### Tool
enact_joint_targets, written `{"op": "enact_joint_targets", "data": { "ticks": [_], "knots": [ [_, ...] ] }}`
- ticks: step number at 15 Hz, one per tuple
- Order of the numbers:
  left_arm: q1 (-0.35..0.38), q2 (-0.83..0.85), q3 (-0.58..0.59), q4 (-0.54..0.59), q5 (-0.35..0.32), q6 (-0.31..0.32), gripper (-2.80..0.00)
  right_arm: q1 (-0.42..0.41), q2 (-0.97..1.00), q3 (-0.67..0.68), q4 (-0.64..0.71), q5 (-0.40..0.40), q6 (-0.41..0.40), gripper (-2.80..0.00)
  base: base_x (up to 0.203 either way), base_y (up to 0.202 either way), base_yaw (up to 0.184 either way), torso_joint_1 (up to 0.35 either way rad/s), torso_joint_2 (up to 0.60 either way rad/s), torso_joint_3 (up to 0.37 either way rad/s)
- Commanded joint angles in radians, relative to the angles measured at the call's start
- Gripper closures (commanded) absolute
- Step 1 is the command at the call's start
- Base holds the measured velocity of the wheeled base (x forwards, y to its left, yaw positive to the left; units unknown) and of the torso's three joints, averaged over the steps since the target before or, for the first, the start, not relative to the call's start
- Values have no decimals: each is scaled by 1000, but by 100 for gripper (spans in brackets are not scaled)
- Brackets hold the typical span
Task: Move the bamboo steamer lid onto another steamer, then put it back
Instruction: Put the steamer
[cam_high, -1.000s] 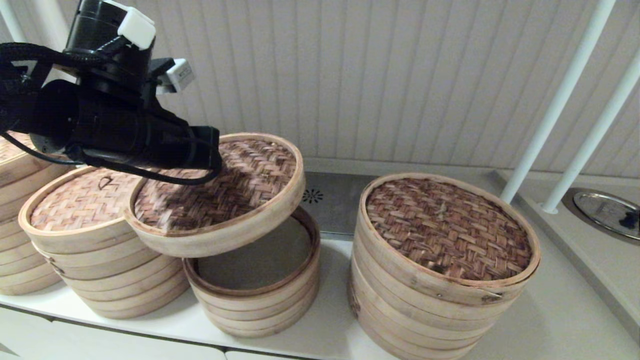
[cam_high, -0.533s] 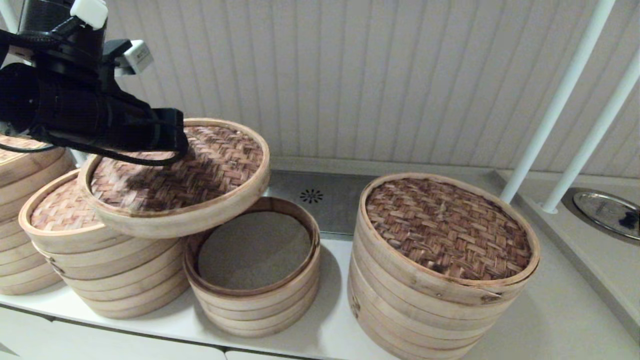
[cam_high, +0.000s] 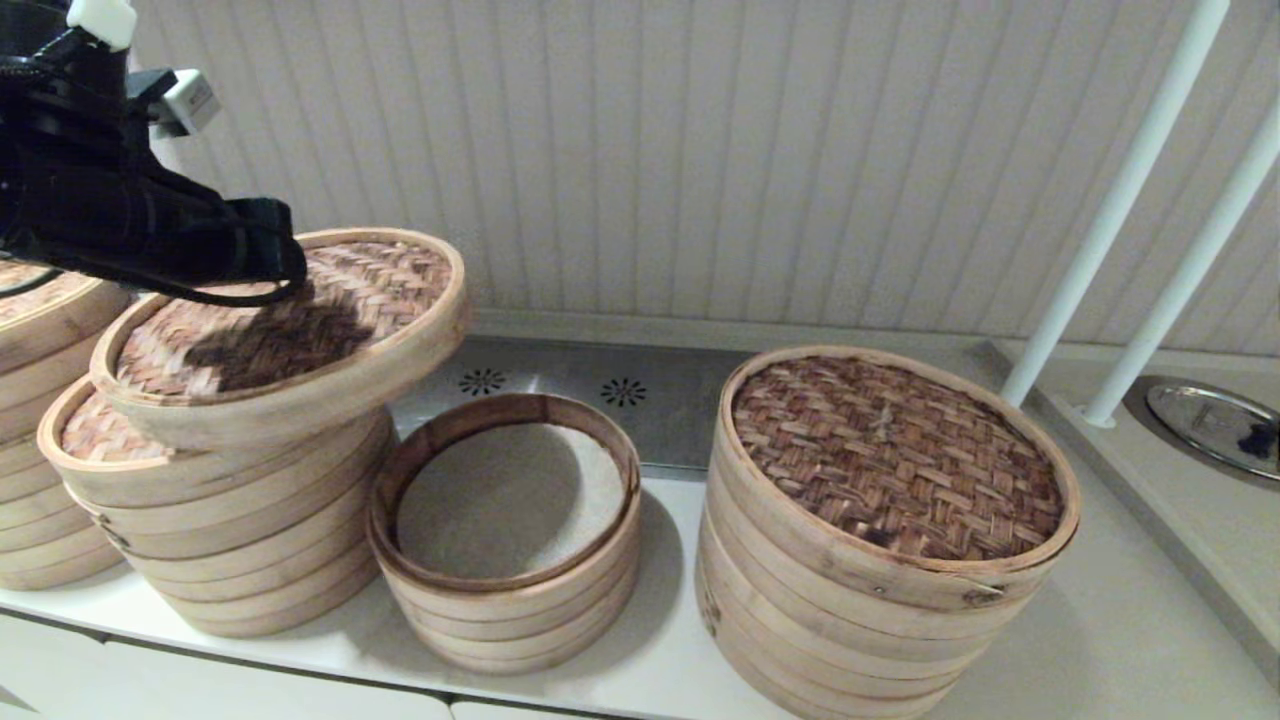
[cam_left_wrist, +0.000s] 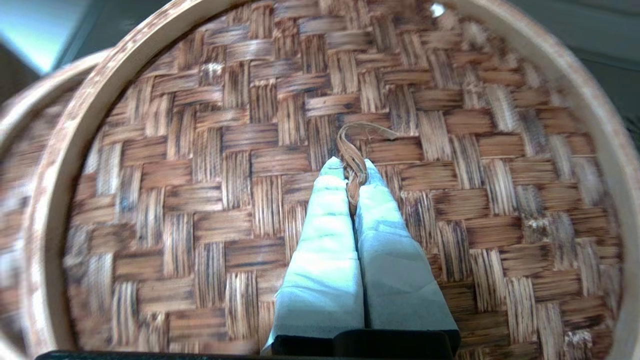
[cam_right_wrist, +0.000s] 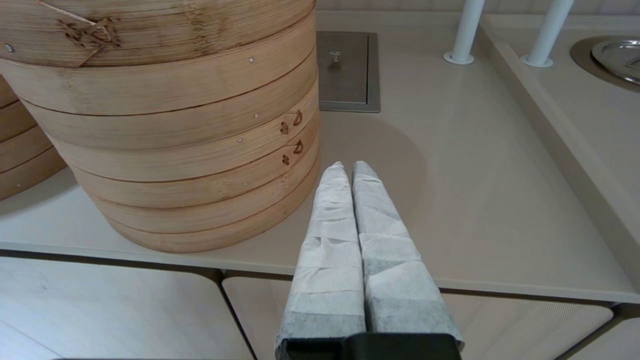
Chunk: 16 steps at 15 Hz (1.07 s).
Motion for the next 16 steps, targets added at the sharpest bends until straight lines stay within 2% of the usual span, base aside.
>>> {"op": "enact_joint_targets", "data": {
  "ticks": [1,7,11,16],
  "knots": [
    [31,9,-3,3,1,0,0,0,-1,3,0,0,0,0,0,0,0,0,0,0],
    [119,25,-15,3,2,11,0,0,-1,3,0,0,0,0,0,0,0,0,0,0],
    [208,48,-36,2,-11,42,0,0,-1,3,0,0,0,0,0,0,0,0,0,0],
    [241,49,-27,4,-53,77,0,0,-1,3,0,0,0,0,0,0,0,0,0,0]
  ]
}}
